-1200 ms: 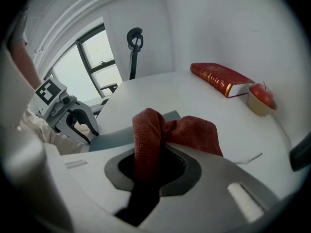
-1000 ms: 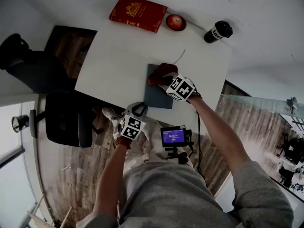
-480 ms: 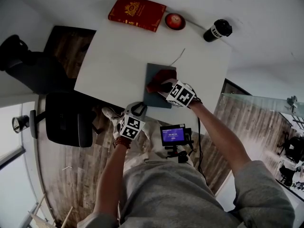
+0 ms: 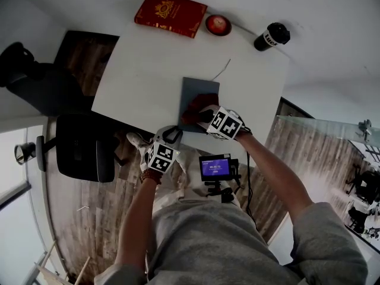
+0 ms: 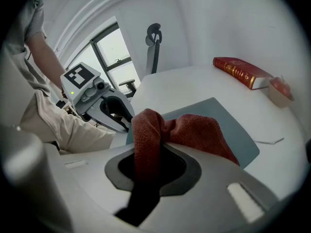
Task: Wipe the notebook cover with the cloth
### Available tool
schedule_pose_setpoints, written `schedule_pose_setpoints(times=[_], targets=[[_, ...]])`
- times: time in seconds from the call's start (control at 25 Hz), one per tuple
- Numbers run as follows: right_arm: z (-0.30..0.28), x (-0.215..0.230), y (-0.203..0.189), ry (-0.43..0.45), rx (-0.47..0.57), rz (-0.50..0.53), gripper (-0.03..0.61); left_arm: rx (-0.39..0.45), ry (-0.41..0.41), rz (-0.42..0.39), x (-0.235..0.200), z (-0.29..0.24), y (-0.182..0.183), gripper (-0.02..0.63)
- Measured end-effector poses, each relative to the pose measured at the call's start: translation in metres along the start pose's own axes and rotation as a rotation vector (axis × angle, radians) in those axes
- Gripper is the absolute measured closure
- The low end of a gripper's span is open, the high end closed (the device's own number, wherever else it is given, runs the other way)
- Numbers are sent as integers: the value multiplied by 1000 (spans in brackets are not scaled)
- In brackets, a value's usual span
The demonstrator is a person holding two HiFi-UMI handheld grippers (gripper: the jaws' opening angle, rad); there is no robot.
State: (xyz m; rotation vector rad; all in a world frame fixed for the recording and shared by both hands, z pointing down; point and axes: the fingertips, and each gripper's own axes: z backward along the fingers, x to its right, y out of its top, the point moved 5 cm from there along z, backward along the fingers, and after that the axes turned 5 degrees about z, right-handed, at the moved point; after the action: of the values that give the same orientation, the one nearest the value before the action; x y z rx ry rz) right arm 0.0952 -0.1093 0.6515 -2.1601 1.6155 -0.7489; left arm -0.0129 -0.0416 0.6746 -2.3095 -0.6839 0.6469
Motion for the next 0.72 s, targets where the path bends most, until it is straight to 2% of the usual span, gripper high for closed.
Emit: schedule_pose_setpoints(times=[0.52, 0.72], targets=[[-4, -37, -9, 111, -32, -6, 511, 0, 0, 6, 0, 0, 0, 528], [-5, -42, -9, 113, -47, -2, 511, -5, 3, 12, 1, 0, -1, 528]])
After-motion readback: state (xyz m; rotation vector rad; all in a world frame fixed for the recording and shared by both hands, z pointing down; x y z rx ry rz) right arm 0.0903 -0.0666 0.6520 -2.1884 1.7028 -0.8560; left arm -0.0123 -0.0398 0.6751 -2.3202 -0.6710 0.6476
